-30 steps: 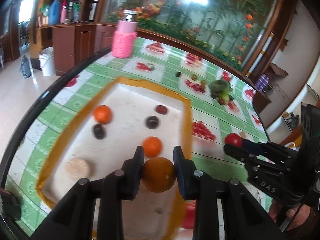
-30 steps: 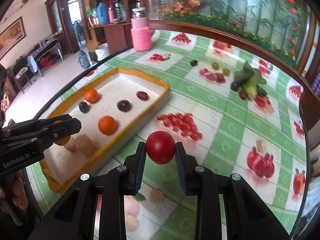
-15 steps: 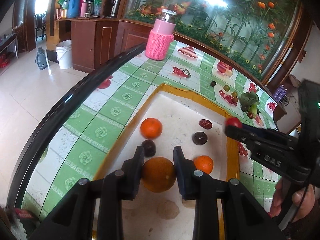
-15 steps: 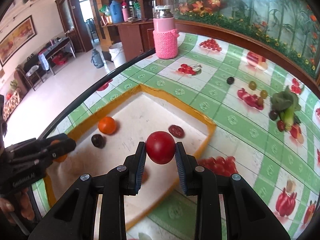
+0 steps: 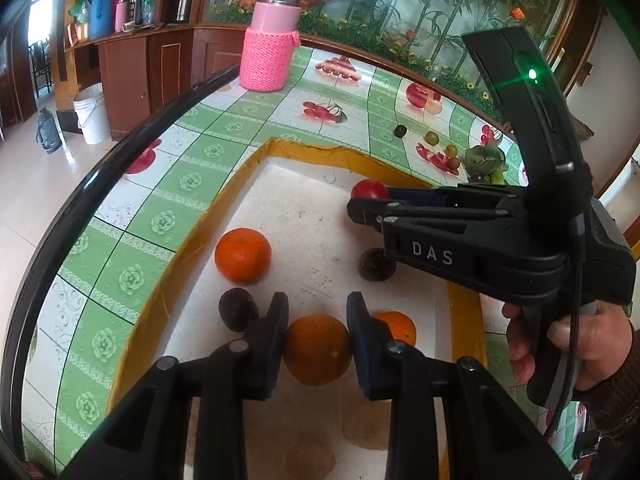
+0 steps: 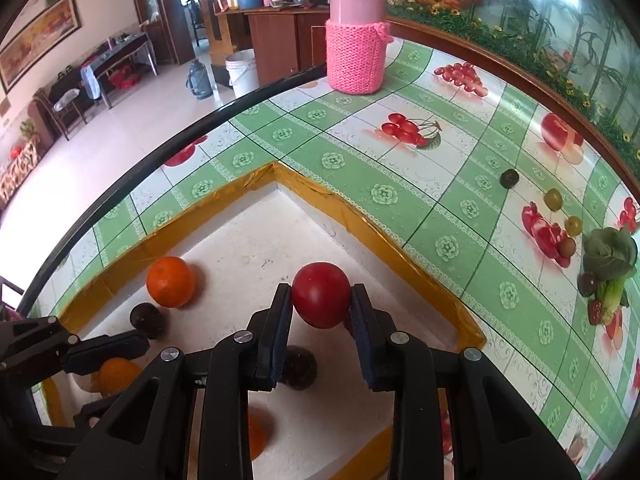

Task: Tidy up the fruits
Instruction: 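Open both tools to drop the tomato and mandarin into the tray, then withdraw both open tools from the tray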

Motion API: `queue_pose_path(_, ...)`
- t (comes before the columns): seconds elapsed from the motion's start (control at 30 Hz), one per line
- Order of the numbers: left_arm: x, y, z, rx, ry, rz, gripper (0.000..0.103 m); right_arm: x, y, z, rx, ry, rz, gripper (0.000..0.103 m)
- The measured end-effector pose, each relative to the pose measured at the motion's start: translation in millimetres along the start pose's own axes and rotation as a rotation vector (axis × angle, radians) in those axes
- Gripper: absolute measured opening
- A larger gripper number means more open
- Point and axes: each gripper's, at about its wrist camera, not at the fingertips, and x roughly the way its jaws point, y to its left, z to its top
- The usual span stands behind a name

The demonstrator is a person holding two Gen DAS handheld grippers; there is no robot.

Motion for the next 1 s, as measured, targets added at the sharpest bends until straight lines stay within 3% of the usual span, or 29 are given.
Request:
queue_pose_path(0.37,24,9,4,-0.037,0.121,0.013,0.033,25,-4,6,-0.026,0.045,-0.019,0.029)
queue_pose_path(0.53,22,12,4,-0.042,0.127,0.026,0.035,25,-6,4,-0.021,0.047,-0.037,0.036)
queue_pose_path(0.7,15,11,2,-0.039,0.114,0.037,0.048,12,-7,-3,-0.028,0.036,-0.085,0.038)
queue_pose_path(0.77,10,9,1,-0.038,0.103,0.046,0.061,4,-8,-8,-0.019,0.031,-0.092,0.039)
queue_pose_path(1.0,-15,4,-6,0.012,0.04,0.108,0.075,-39,-10,-30,0.021,-0.017,-0.13,0.045)
